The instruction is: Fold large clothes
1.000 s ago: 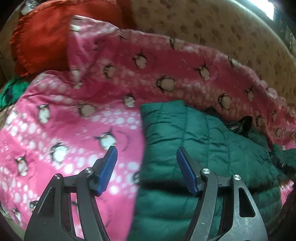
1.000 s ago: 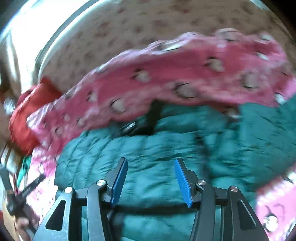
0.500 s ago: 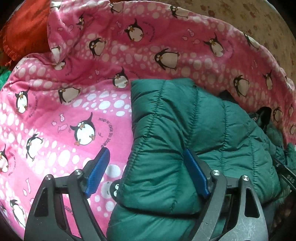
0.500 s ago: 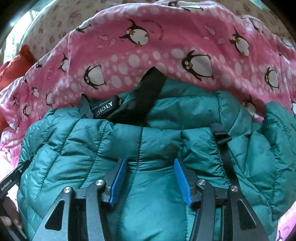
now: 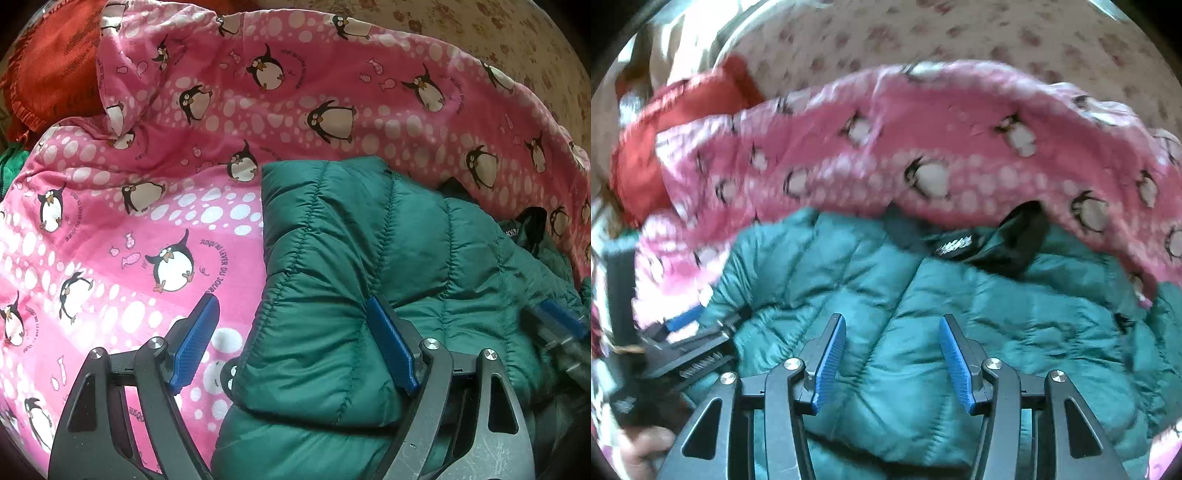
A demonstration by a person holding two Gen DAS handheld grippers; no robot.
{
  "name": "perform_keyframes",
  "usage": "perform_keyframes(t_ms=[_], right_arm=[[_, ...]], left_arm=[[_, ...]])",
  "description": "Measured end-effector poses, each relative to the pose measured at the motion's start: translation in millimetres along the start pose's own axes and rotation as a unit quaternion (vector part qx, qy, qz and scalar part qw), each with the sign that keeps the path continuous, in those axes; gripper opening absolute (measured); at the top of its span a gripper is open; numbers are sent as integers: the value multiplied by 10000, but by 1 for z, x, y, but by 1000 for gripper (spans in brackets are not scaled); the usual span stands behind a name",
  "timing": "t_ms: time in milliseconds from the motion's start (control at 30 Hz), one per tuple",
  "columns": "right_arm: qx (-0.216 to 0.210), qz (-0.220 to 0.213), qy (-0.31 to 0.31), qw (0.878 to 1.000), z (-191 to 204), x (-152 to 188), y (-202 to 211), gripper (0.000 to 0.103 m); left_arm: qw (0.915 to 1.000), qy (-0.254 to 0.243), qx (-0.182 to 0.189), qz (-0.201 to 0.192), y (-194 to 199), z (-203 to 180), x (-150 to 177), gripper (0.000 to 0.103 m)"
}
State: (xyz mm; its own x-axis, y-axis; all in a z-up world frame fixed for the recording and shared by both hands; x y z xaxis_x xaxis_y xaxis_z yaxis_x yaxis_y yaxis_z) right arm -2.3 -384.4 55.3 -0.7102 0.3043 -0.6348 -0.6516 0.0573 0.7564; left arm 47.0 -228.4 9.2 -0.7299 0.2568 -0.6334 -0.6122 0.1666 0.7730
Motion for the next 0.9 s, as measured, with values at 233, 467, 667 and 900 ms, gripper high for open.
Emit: perform_keyframes(t_ms=[233,467,667,900], right_arm=[[123,101,115,9998,-11,18,-18,52],[-31,-228,-247,9994,-57,11,38,52],[523,-194,-505,9972,-125,19,44,52],[616,-121,-576,9964,-144,31,31,52]], left_arm=[[10000,-68,-52,-24,0,-3,1,83],[9993,-28,249,-287,24,0,-5,82],[9963,-239,420,-707,55,-21,-18,82],[9969,-616,413,-249,27,-61,2,83]])
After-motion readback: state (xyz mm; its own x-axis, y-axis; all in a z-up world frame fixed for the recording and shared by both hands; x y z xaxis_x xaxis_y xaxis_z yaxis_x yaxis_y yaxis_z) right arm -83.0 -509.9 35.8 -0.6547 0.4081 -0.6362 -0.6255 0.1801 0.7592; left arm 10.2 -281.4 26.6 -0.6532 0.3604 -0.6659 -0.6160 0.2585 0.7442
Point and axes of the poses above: each gripper's, at about its wrist camera, not at the fingertips, and y roughly against the way its jaws point, z to its left, x to its underside, the point moved 9 cm from there along -y, roughly the way its jaws point, and after that the axes turned 14 degrees about -y, right-handed, at the moved point
